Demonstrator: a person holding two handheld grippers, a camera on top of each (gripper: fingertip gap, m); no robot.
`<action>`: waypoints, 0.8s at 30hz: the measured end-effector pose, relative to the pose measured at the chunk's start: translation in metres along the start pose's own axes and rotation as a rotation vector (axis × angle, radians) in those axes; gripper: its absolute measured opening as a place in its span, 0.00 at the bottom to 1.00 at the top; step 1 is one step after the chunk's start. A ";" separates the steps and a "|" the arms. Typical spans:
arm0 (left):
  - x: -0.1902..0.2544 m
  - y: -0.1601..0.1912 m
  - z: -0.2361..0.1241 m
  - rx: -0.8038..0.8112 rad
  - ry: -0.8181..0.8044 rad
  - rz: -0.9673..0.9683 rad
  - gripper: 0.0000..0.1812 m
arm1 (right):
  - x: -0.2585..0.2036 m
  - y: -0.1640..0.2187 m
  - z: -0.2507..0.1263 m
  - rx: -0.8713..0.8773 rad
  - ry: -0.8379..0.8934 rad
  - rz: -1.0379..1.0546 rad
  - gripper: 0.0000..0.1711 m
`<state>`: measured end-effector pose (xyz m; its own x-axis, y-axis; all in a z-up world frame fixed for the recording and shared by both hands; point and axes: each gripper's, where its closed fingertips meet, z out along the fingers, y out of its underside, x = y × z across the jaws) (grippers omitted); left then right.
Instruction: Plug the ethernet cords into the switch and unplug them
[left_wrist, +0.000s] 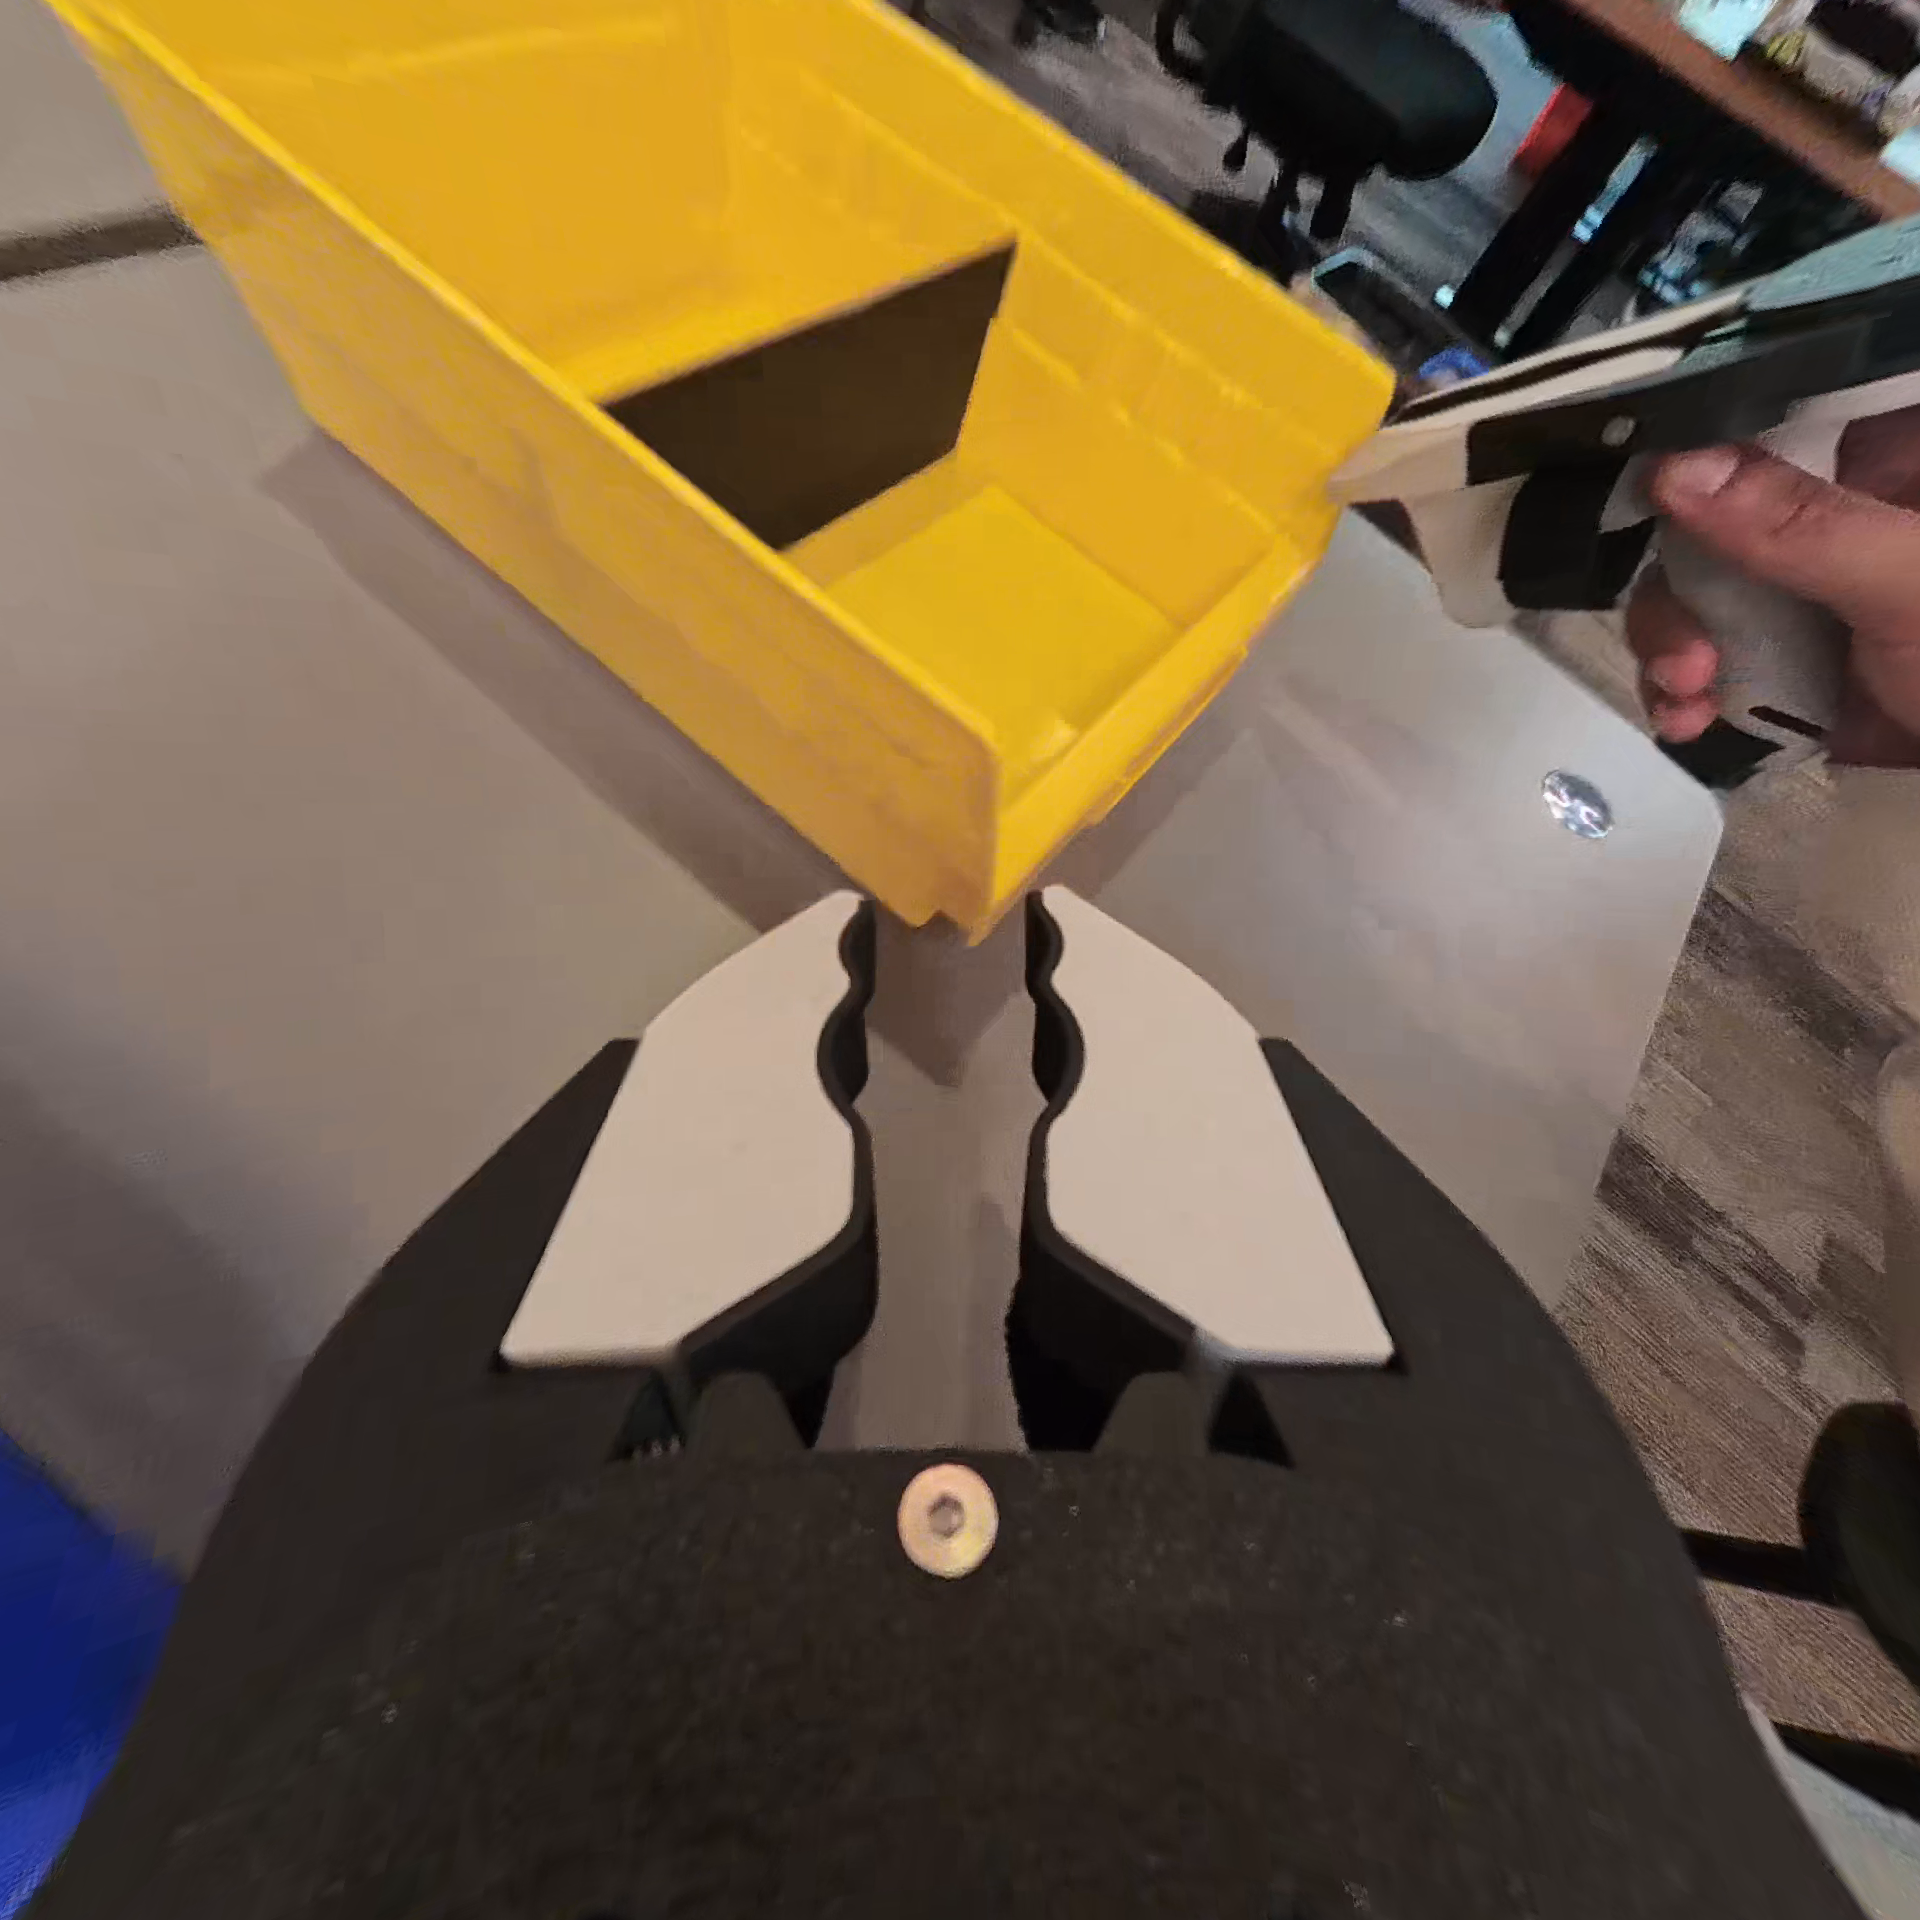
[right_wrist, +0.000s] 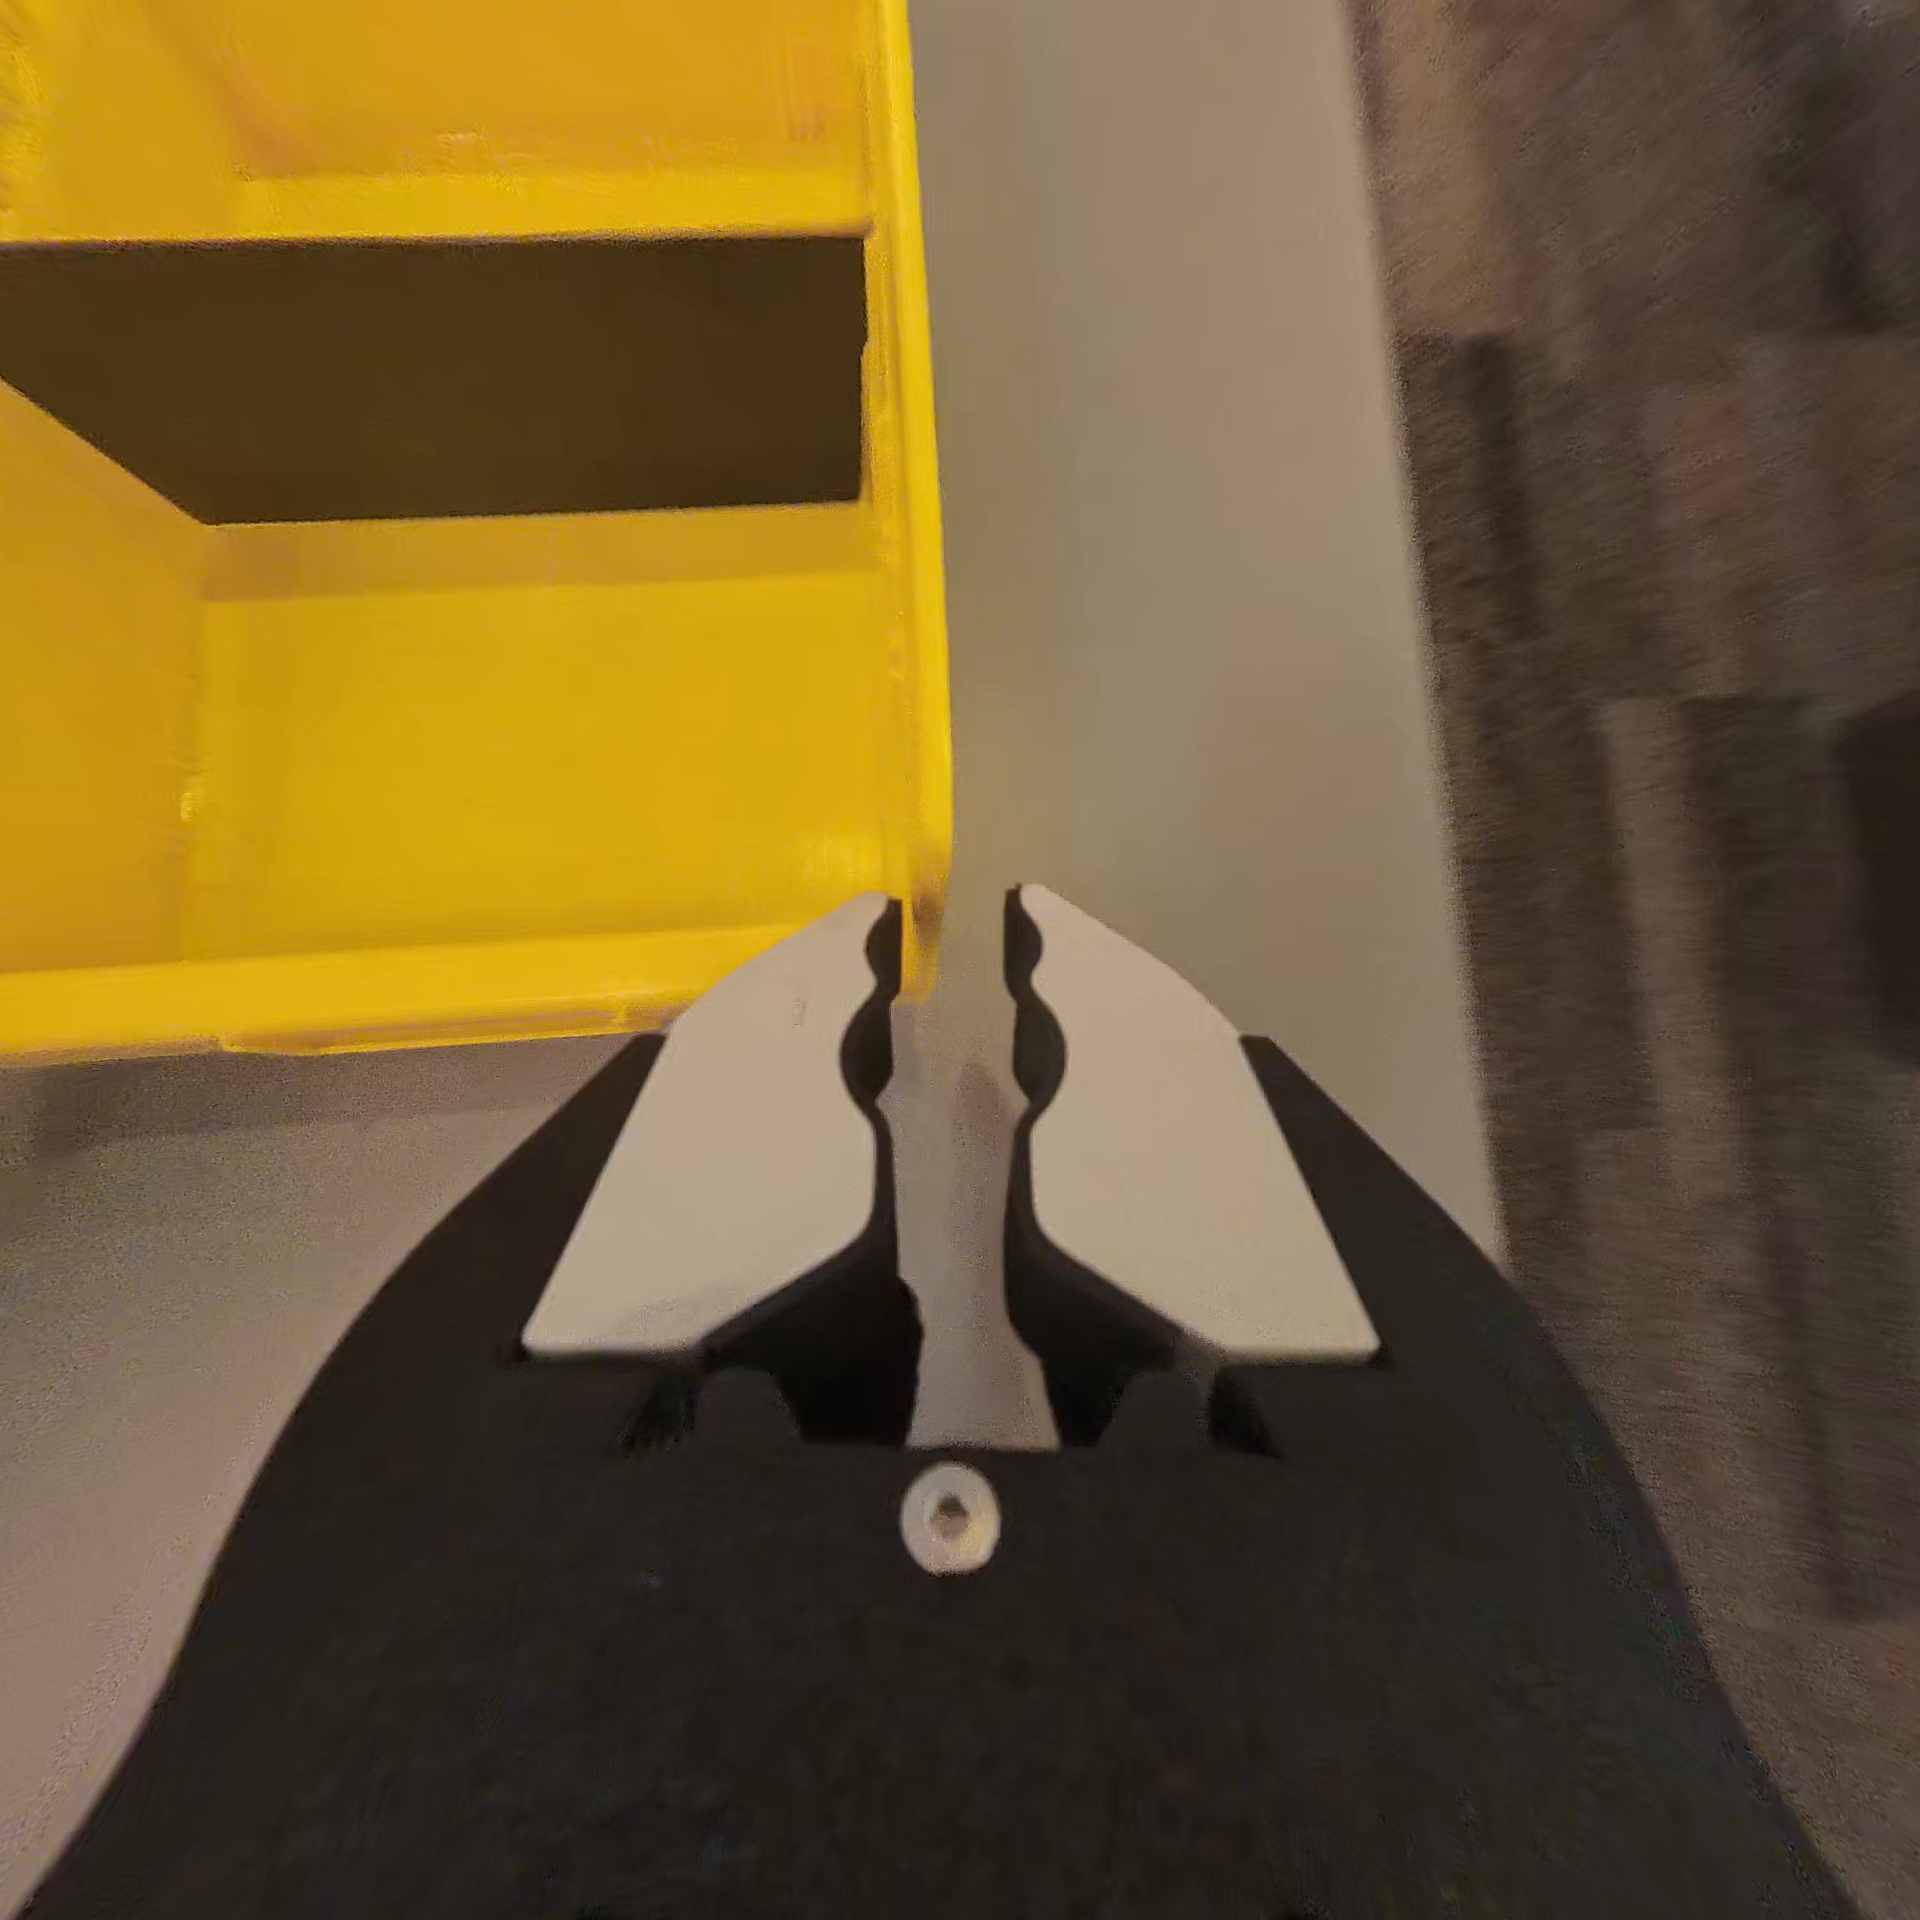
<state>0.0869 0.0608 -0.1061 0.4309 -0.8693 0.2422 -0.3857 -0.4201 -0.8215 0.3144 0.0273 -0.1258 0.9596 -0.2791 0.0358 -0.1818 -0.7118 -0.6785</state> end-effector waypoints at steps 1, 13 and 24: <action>-0.008 -0.005 -0.018 0.026 -0.014 0.011 0.15 | 0.001 -0.010 -0.011 0.027 0.059 -0.051 0.11; -0.179 0.008 -0.259 0.359 -0.761 0.121 0.28 | -0.330 -0.039 -0.063 0.335 -0.554 -0.289 0.37; -0.266 0.097 -0.223 0.073 -0.618 -0.237 0.08 | -0.409 -0.011 0.018 0.200 -0.360 -0.214 0.16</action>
<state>-0.2466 0.1934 -0.1351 0.8942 -0.4368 0.0977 -0.1759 -0.5438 -0.8206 -0.0725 0.1615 -0.1462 0.9910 0.1272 -0.0422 0.0399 -0.5807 -0.8131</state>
